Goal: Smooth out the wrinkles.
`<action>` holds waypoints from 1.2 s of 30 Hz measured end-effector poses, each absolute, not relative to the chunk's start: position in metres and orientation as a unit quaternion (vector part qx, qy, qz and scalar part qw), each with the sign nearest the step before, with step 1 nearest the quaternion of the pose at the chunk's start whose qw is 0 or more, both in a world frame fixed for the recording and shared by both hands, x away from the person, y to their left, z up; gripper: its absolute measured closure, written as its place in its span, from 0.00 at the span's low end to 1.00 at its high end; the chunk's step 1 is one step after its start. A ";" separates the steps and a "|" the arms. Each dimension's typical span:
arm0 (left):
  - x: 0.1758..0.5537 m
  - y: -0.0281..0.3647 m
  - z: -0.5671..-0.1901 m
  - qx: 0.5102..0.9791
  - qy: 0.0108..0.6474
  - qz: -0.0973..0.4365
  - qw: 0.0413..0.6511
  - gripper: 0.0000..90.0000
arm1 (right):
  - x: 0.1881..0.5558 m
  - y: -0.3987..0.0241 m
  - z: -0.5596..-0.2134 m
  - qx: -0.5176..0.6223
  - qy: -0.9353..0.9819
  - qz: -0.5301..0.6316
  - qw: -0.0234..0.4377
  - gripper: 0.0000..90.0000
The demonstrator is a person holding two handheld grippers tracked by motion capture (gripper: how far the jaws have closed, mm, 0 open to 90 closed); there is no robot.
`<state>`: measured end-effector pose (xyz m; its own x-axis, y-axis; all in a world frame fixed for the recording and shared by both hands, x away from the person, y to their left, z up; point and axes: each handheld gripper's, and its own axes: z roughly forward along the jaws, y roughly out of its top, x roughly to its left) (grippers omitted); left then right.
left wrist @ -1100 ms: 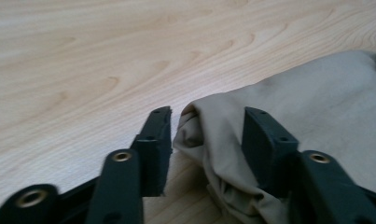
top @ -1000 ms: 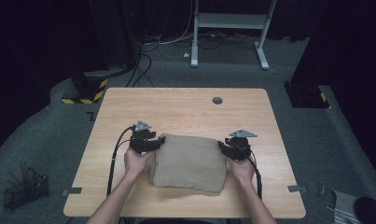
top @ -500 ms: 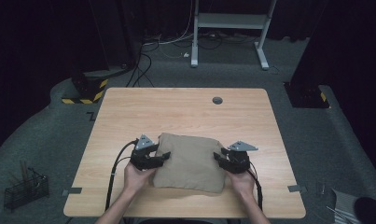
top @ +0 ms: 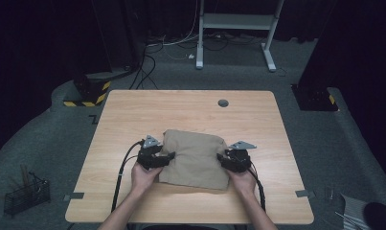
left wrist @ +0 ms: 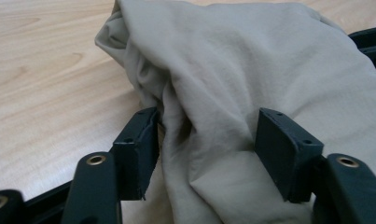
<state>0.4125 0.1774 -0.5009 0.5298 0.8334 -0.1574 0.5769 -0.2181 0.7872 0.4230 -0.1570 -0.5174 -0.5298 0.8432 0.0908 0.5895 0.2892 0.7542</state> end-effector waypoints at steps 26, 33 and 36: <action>0.362 0.260 -0.512 0.739 0.523 0.212 0.369 0.41 | 0.382 -0.230 -0.517 0.504 0.760 0.350 0.216 0.57; 0.361 0.265 -0.528 0.742 0.528 0.240 0.336 0.36 | 0.382 -0.229 -0.523 0.502 0.766 0.332 0.225 0.49; 0.361 0.264 -0.528 0.737 0.535 0.242 0.335 0.34 | 0.382 -0.229 -0.523 0.504 0.765 0.331 0.226 0.47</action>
<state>0.3613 0.2641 -0.5284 0.3095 0.9509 -0.0010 0.6263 -0.2030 0.7527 0.3819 -0.2285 -0.5229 -0.3888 0.9213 -0.0118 0.6221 0.2720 0.7342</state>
